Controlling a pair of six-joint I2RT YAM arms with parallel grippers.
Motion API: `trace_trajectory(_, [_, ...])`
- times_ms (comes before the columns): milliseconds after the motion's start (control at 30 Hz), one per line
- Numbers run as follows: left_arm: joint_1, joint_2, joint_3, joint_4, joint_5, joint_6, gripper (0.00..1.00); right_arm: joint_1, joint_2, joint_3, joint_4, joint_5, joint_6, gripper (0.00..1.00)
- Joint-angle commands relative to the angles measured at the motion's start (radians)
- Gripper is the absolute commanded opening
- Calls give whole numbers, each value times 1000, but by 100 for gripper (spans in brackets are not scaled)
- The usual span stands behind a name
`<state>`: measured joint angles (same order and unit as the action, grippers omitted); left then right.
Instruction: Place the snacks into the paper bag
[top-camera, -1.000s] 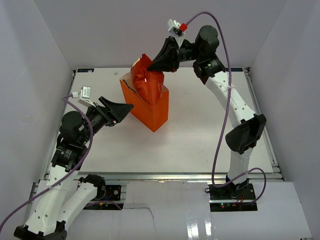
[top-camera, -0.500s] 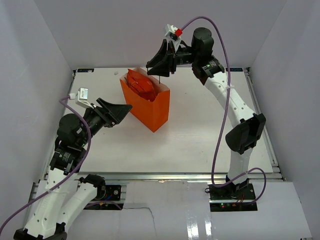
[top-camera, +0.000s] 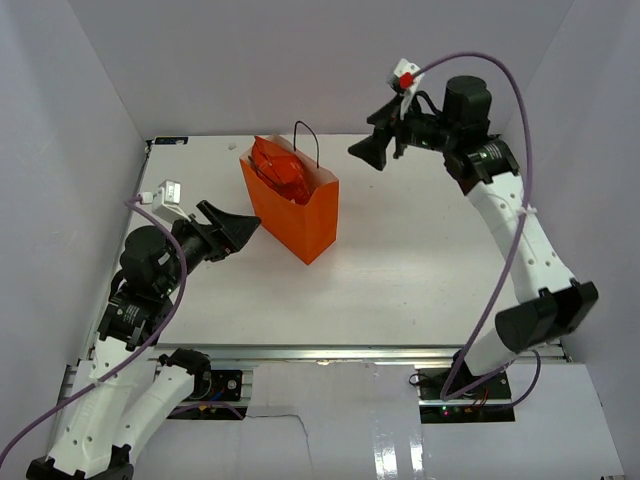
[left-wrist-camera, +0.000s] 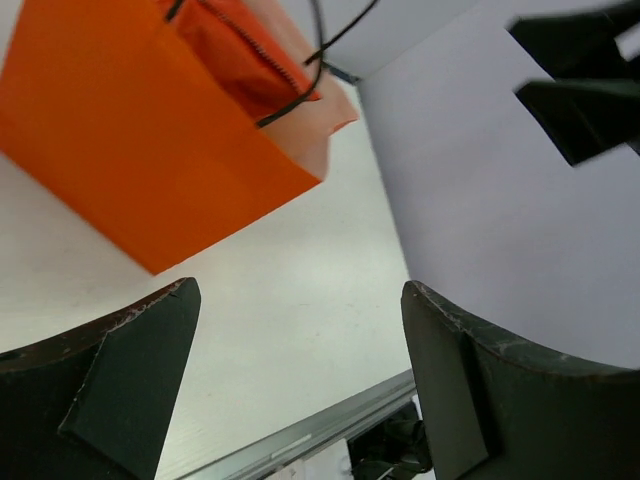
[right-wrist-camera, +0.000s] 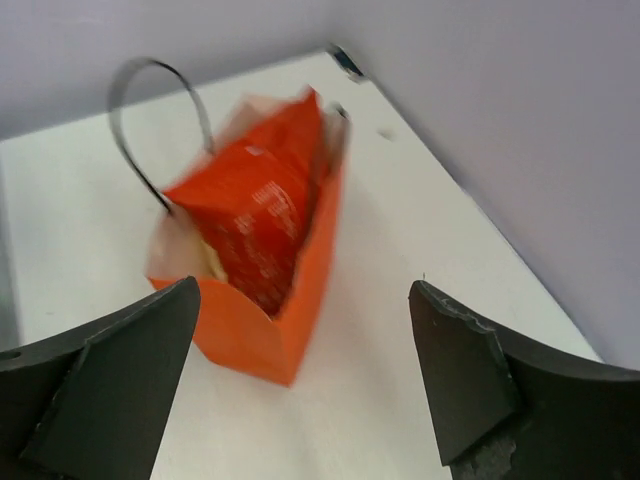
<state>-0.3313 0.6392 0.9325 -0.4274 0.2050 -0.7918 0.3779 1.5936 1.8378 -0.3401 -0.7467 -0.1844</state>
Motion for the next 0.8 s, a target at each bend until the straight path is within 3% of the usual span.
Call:
trace_trajectory(0, [-2,19,61,-224,-137,89,93,-46,-185,-239,-114,396,-112,90])
trace_trajectory(67, [-2,33,72,-278,-220,132,94,-78,-288,-409,-128,536,-135,90])
trace_trajectory(200, [-2,33,63,-332,-300,200,95,-158,-437,-618,-151,616,-99,90])
trace_trajectory(367, [-2,59,29,-295,-271,241,96,-191,-576,-796,-166,769,-50,90])
trace_trajectory(767, [-2,11,22,-292,-211,214,96,-221,-652,-805,-160,925,83,90])
